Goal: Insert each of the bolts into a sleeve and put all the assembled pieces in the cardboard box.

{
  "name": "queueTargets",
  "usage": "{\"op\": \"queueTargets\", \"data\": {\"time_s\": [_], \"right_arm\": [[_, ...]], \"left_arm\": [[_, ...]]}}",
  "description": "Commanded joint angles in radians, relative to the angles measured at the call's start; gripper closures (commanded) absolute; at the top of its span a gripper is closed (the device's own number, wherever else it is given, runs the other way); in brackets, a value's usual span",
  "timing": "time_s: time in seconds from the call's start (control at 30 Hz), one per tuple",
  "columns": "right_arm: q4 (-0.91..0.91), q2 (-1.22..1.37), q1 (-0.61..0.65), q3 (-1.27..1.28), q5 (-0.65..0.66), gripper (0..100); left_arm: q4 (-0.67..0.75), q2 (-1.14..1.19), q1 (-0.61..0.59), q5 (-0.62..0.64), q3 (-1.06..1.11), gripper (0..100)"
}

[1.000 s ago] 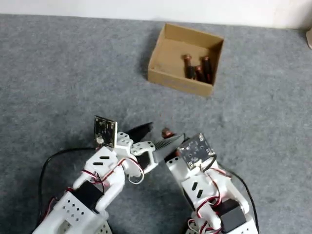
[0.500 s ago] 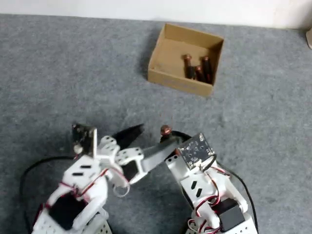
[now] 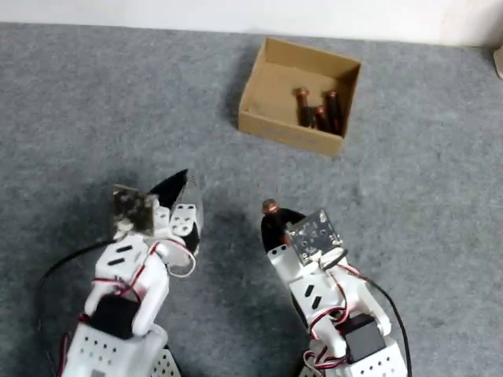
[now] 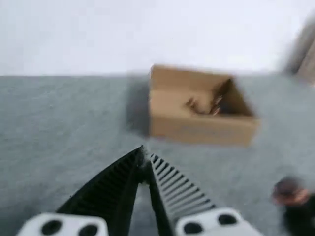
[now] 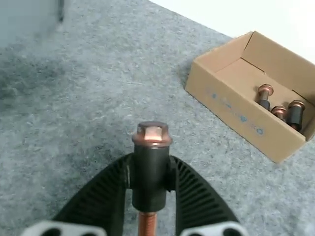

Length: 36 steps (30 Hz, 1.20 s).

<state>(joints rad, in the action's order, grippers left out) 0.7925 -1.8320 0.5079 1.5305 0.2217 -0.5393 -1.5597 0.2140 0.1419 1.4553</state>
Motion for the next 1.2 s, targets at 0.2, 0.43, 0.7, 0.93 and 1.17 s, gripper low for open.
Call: {"op": "queueTargets", "data": {"time_s": [0.2, 0.43, 0.7, 0.93, 1.17], "right_arm": [[-0.216, 0.145, -0.197, -0.077, 0.012, 99.5], [-0.384, 0.883, -0.229, -0.532, 0.063, 99.5], [-0.32, 1.735, -0.383, -1.354, 0.061, 99.5], [-0.16, 2.319, -0.435, -1.985, 0.061, 99.5], [-0.013, 2.717, -0.437, -2.508, 0.061, 99.2]], "left_arm": [[0.198, 0.552, -0.116, -0.107, -0.157, 99], [0.285, 1.02, -0.116, -0.106, -0.364, 99], [0.288, 1.124, -0.133, -0.106, -0.44, 99], [0.292, 1.13, -0.127, -0.106, -0.444, 99], [0.292, 1.13, -0.125, -0.106, -0.444, 99]]}}
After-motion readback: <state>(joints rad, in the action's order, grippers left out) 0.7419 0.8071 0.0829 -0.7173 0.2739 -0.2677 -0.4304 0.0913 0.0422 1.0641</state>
